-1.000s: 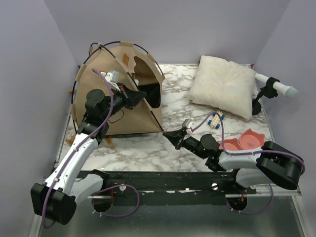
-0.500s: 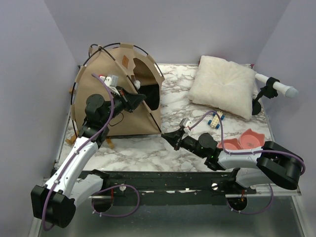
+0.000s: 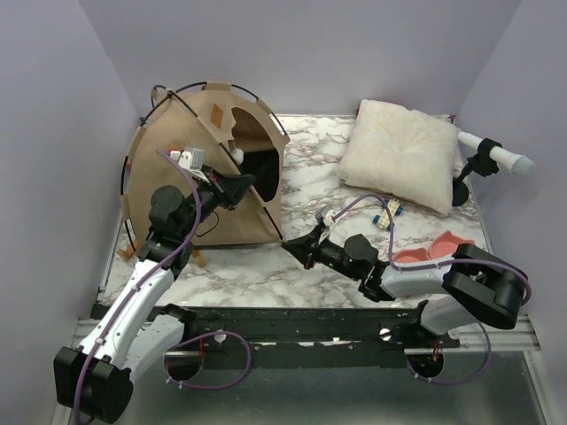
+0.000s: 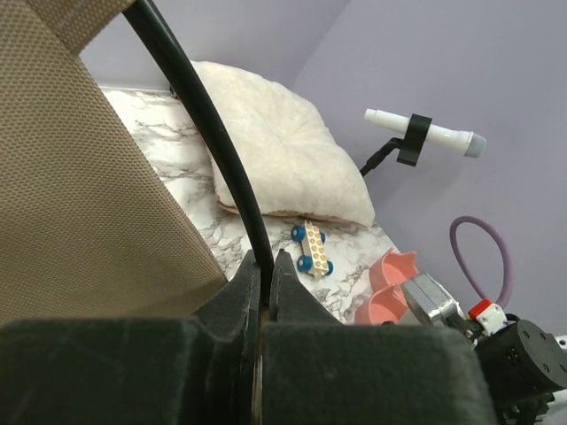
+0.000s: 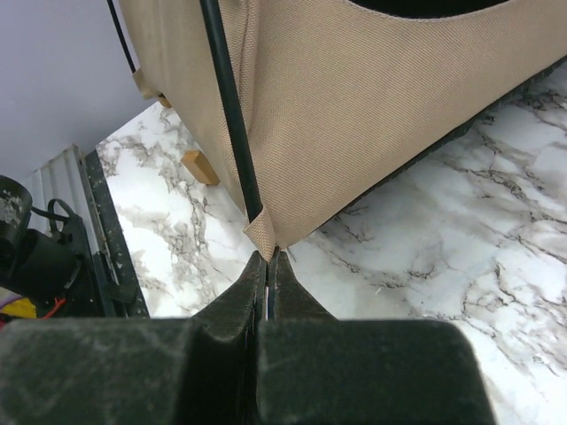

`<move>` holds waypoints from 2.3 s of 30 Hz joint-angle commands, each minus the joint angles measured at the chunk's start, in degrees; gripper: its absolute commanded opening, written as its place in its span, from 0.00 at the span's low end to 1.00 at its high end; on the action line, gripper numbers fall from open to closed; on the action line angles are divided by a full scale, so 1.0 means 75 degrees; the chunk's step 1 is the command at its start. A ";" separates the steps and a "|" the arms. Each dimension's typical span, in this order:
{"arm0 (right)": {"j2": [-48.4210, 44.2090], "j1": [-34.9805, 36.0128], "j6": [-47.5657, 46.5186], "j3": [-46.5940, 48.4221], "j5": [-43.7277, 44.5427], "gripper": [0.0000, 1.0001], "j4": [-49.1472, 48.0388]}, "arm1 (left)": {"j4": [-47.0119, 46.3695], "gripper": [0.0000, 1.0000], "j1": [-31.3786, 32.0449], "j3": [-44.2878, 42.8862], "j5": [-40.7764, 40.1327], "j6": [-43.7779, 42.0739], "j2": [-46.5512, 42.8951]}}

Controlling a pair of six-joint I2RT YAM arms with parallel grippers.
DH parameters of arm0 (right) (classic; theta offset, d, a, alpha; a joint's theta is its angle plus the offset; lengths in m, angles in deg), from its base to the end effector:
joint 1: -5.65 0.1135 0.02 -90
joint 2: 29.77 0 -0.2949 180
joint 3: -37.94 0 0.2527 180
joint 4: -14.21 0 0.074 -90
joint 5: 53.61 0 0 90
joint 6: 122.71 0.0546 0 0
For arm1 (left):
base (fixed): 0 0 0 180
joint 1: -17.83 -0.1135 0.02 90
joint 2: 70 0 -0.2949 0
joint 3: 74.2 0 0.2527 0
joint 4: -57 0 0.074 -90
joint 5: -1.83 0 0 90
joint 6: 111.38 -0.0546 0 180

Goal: Set up the pet tent

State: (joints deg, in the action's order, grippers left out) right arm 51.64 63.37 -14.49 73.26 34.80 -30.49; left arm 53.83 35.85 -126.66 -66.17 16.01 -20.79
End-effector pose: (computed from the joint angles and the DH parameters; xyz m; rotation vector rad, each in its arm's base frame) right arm 0.1481 0.2373 0.2199 -0.5953 1.5901 1.0381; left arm 0.1872 -0.0824 0.3650 0.0703 1.5575 -1.0546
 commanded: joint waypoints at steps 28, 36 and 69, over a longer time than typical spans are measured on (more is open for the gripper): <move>-0.0979 0.0078 -0.0379 0.0345 0.0564 0.42 0.0790 | 0.1697 0.00 -0.0036 -0.0202 0.0513 -0.0356 -0.0518; -0.1353 0.0077 -0.1182 0.0944 0.0295 0.56 0.2563 | 0.2067 0.00 -0.0036 -0.0623 0.0255 -0.0323 -0.0463; -0.1405 -0.0791 -0.0459 0.2780 0.3570 0.81 0.5145 | 0.3908 0.78 -0.0036 -0.1860 -0.1798 -0.1820 -0.0386</move>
State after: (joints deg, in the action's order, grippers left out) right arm 42.98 60.00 -20.70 93.94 57.64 4.99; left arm 84.21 35.79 -136.08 -77.51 3.46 -28.51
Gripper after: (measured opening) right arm 0.802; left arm 0.822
